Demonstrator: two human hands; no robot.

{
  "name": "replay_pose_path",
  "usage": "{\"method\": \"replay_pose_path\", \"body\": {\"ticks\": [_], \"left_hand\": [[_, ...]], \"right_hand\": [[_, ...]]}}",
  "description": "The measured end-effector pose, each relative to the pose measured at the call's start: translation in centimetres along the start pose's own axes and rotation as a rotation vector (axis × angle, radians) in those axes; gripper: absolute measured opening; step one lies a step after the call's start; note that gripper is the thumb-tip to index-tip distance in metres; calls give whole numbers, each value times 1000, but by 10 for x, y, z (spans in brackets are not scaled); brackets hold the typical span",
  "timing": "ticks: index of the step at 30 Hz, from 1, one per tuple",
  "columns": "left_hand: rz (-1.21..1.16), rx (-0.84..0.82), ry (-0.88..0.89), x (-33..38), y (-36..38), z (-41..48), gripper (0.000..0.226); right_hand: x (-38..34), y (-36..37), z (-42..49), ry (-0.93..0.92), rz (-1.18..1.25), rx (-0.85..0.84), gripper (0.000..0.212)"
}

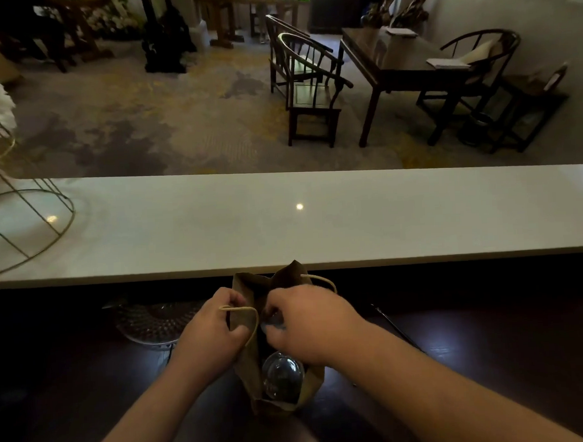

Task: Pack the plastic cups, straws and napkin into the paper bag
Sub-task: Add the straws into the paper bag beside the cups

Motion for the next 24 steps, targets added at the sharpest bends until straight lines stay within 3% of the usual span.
{"method": "replay_pose_path", "body": {"ticks": [4, 11, 13, 17, 20, 24], "left_hand": [[28, 4, -12, 4, 0, -2, 33], [40, 14, -47, 14, 3, -6, 34], [34, 16, -52, 16, 4, -7, 34], [47, 40, -60, 19, 6, -8, 37], [49, 38, -77, 18, 9, -7, 37], [48, 33, -84, 19, 9, -8, 40]], "right_hand": [[27, -30, -25, -58, -102, 302, 19], [120, -20, -39, 214, -41, 426, 28], [153, 3, -36, 326, -31, 390, 27], [211, 72, -27, 490, -77, 122, 15], [242, 120, -25, 545, -119, -50, 30], [263, 158, -26, 593, -87, -144, 44]]}}
Point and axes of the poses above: each hand's wrist, its own z-axis towards the middle knuckle, its own y-axis out of the palm, x = y × z, the point moved 2 cm from there along z, towards the middle knuckle, and after that the axes turned 8 degrees about -z, right-handed, at the moved point
